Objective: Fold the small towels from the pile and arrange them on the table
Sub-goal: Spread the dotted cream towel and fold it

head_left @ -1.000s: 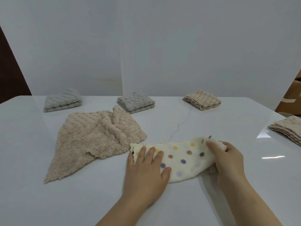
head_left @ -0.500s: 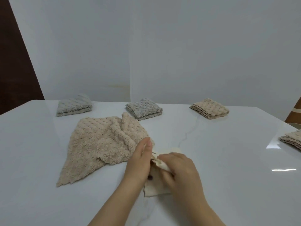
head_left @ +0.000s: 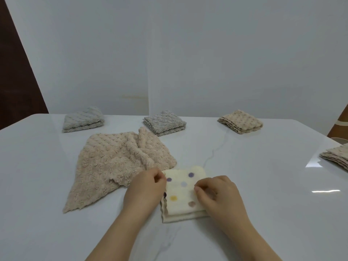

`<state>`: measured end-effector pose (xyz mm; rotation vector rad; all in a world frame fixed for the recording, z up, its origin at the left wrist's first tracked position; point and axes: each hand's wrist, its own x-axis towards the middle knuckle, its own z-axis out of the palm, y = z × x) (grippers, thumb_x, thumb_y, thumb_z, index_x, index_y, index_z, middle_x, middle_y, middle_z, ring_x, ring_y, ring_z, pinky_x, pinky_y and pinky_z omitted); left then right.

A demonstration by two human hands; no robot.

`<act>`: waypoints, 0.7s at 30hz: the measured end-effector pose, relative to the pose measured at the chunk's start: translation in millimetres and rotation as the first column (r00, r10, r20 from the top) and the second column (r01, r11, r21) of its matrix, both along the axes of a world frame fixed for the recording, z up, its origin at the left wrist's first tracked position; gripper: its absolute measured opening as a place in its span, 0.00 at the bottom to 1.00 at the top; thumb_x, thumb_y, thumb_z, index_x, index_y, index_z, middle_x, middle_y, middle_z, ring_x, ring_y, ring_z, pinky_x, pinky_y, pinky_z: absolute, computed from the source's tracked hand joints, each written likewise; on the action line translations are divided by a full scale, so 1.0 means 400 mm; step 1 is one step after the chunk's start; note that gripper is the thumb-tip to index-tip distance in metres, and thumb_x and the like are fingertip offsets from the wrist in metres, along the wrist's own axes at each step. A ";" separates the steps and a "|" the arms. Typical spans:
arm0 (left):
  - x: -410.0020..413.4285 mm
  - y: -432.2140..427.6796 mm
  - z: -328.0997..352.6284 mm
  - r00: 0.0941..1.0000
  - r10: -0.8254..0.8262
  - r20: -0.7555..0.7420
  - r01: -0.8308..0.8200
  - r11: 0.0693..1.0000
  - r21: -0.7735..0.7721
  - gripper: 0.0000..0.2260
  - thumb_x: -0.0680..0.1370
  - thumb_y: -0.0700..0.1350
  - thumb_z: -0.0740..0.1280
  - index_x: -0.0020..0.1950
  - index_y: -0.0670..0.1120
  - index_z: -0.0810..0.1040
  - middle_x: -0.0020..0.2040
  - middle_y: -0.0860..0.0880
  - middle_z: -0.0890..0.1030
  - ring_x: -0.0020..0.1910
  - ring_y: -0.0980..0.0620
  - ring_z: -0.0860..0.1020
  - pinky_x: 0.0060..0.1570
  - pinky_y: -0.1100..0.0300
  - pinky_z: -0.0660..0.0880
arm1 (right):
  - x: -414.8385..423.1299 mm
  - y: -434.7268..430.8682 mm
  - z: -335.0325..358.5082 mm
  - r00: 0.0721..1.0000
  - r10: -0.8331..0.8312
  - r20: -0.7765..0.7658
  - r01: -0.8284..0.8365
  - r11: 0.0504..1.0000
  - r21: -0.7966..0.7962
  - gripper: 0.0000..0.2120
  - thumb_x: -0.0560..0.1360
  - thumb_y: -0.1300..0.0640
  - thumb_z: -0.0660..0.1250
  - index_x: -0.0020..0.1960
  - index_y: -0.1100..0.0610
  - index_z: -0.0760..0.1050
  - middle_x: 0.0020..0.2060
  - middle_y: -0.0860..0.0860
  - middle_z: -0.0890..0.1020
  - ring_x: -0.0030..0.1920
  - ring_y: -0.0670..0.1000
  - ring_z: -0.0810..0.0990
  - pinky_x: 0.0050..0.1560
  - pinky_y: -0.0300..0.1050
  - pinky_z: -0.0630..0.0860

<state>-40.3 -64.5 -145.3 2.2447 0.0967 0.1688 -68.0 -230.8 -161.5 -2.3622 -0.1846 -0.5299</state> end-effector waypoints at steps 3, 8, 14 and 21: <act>-0.021 -0.020 -0.005 0.988 -0.025 0.155 0.003 0.990 0.142 0.11 0.75 0.51 0.56 0.53 0.52 0.74 0.55 0.52 0.72 0.57 0.48 0.70 0.56 0.56 0.67 | 0.001 0.002 -0.001 0.998 -0.069 -0.001 0.069 0.996 0.052 0.12 0.70 0.48 0.62 0.49 0.51 0.80 0.42 0.35 0.75 0.52 0.44 0.71 0.53 0.34 0.64; -0.039 -0.044 -0.050 0.970 -0.237 -0.048 0.225 0.815 0.535 0.23 0.77 0.61 0.50 0.72 0.61 0.56 0.76 0.56 0.48 0.76 0.53 0.43 0.73 0.52 0.43 | 0.003 -0.007 -0.004 0.940 -0.253 -0.231 0.208 0.957 -0.202 0.24 0.77 0.43 0.55 0.70 0.49 0.61 0.68 0.43 0.66 0.70 0.48 0.60 0.67 0.44 0.57; -0.035 -0.050 -0.053 0.973 -0.225 -0.053 0.216 0.805 0.552 0.21 0.80 0.52 0.50 0.73 0.58 0.54 0.77 0.57 0.48 0.76 0.54 0.43 0.73 0.49 0.40 | 0.005 0.003 -0.005 0.928 -0.273 -0.254 0.224 0.953 -0.205 0.16 0.77 0.43 0.53 0.59 0.50 0.70 0.58 0.43 0.73 0.64 0.47 0.65 0.63 0.44 0.58; -0.053 -0.050 -0.045 0.994 0.011 0.106 -0.054 0.909 0.412 0.16 0.77 0.52 0.56 0.65 0.54 0.67 0.68 0.54 0.66 0.67 0.51 0.63 0.65 0.55 0.58 | -0.006 0.005 -0.004 0.915 -0.335 -0.226 0.299 0.938 -0.178 0.12 0.77 0.49 0.53 0.49 0.53 0.72 0.48 0.46 0.74 0.56 0.50 0.68 0.55 0.43 0.61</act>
